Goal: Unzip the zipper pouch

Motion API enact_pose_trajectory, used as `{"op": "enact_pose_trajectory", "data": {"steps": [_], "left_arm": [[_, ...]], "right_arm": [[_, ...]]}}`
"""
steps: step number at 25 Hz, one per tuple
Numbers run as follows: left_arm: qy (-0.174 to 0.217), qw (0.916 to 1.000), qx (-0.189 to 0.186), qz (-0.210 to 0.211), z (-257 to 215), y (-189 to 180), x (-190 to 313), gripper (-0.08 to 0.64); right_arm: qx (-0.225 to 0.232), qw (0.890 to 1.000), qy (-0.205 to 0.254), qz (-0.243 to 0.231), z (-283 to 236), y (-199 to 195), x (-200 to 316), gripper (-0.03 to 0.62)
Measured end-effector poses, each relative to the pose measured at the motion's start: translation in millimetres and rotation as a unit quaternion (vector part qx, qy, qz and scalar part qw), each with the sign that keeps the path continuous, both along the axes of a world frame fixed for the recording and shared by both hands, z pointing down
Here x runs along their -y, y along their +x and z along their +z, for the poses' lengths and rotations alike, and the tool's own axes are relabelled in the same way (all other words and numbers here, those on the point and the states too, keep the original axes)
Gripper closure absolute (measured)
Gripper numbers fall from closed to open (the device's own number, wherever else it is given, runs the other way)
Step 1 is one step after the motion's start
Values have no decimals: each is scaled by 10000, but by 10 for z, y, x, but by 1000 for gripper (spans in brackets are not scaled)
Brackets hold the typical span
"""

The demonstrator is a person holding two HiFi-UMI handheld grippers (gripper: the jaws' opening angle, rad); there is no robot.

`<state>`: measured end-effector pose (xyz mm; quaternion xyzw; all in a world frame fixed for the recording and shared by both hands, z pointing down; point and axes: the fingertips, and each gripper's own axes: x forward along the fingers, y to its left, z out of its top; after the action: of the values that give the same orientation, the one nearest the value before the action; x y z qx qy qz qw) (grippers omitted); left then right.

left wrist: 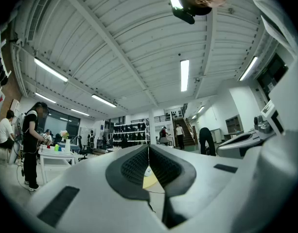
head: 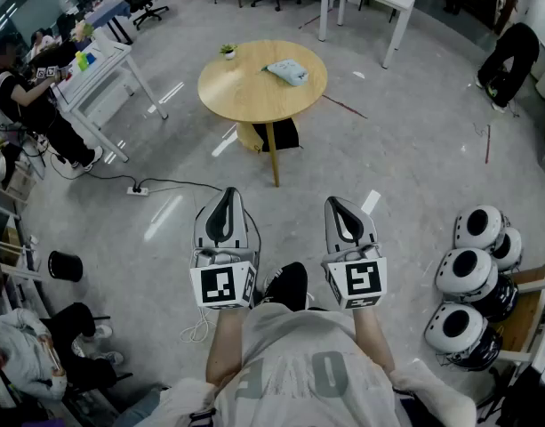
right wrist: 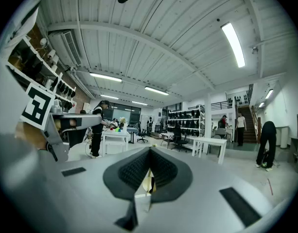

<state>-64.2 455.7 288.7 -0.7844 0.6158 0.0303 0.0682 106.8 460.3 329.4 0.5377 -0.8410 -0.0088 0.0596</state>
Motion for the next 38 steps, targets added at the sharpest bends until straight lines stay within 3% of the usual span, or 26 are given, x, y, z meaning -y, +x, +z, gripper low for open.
{"op": "enact_pose_trajectory", "data": {"steps": [9, 15, 22, 29, 38], "left_arm": [[51, 10000, 23, 56, -30, 58, 34, 531], [-43, 9999, -9, 91, 58, 95, 193, 531], [28, 9998, -178, 101, 59, 83, 538, 531], [127, 9991, -339, 223, 74, 88, 1321, 531], [74, 9984, -400, 401, -115, -158, 2826, 531]], "right_arm": [[155, 9999, -47, 21, 57, 83, -2, 563], [494, 9986, -157, -53, 106, 98, 96, 563], [264, 9991, -234, -216, 169, 71, 386, 563], [240, 9993, -186, -230, 174, 63, 1063, 563], [281, 9988, -396, 15, -10, -132, 2536, 563]]}}
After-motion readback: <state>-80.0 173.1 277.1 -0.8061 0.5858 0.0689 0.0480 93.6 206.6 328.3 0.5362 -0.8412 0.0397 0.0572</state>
